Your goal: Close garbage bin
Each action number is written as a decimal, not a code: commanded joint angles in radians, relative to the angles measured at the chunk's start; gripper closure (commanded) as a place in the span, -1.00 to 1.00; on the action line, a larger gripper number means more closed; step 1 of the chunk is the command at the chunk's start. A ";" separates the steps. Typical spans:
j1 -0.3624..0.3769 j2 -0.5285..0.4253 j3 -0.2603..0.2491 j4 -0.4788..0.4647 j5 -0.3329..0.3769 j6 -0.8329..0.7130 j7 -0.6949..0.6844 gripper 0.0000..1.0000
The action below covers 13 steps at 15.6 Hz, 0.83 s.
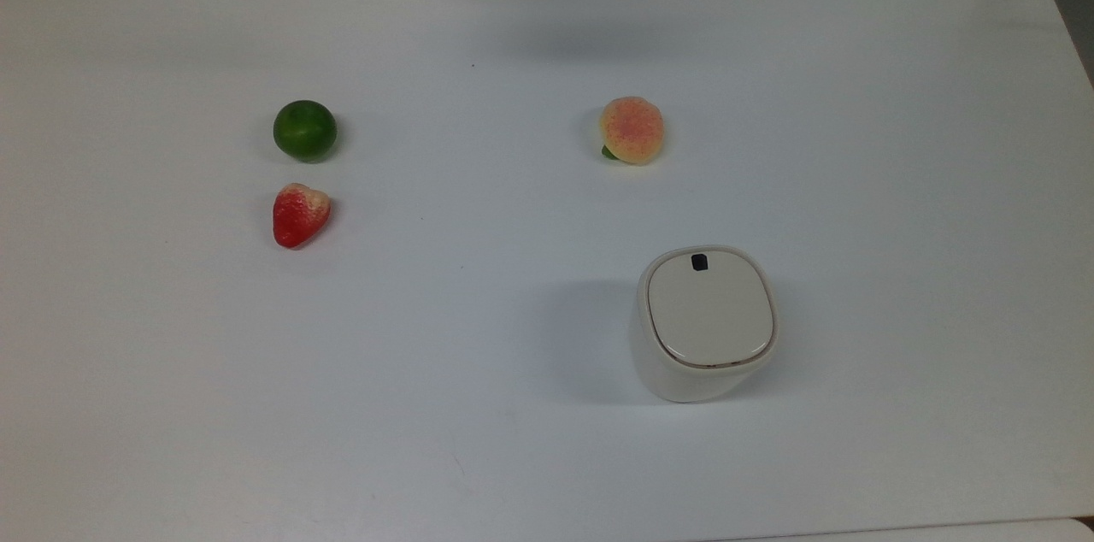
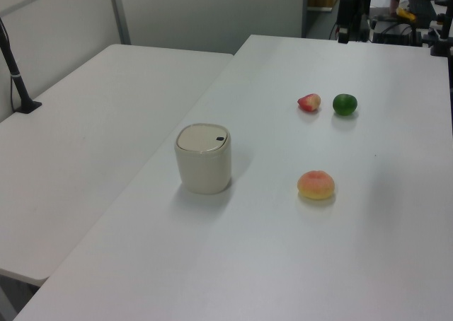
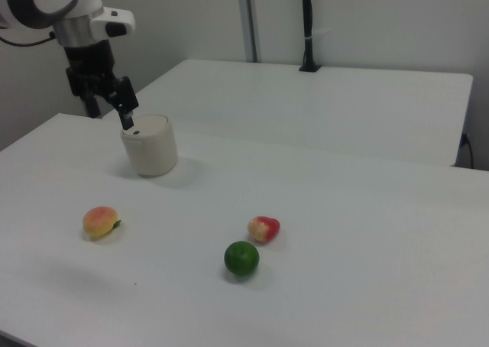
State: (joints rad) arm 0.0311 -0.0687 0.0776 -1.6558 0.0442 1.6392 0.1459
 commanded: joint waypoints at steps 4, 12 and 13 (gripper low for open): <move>-0.005 -0.014 -0.007 -0.058 0.003 0.106 -0.055 -1.00; 0.069 0.001 -0.119 -0.048 -0.004 0.180 -0.098 -1.00; 0.070 0.003 -0.118 -0.048 -0.006 0.177 -0.098 -1.00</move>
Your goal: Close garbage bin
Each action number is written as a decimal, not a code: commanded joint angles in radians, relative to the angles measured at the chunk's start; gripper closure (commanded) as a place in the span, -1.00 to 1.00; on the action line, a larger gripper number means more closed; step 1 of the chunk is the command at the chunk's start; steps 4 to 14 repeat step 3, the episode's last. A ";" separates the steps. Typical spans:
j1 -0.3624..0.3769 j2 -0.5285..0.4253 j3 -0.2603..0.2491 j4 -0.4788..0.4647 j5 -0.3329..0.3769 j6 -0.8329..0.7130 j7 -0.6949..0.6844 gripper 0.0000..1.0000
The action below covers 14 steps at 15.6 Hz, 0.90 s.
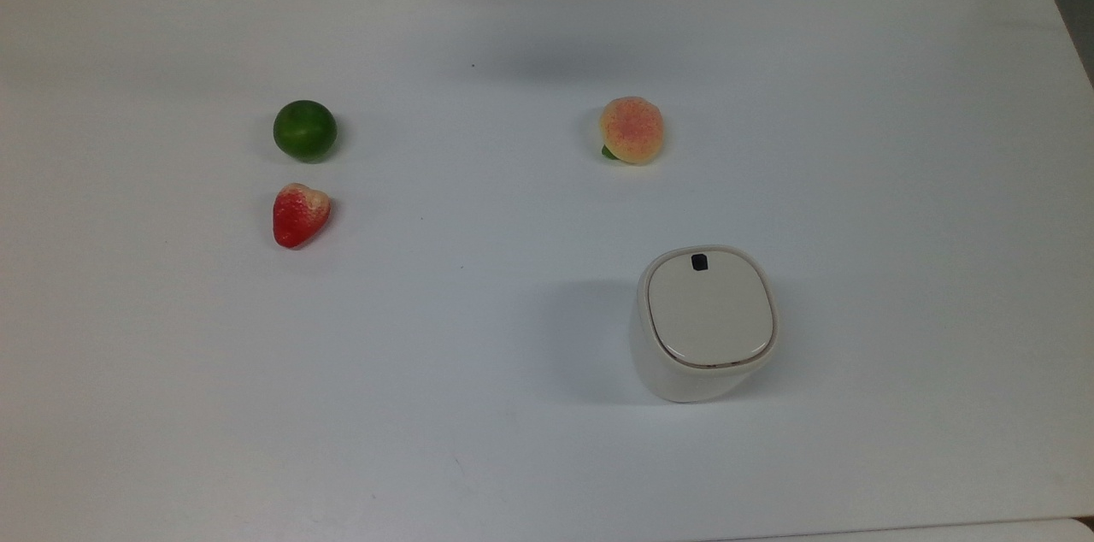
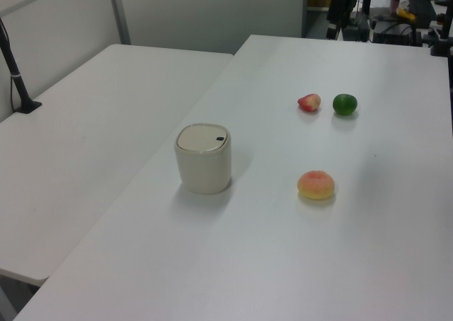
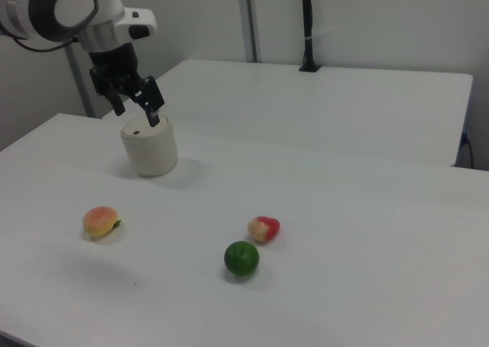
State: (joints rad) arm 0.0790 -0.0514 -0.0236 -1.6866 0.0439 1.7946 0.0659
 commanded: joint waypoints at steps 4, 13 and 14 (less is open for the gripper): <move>0.025 -0.013 -0.009 -0.018 -0.004 0.019 -0.015 -1.00; 0.025 -0.013 -0.009 -0.018 -0.004 0.019 -0.015 -1.00; 0.025 -0.013 -0.009 -0.018 -0.004 0.019 -0.015 -1.00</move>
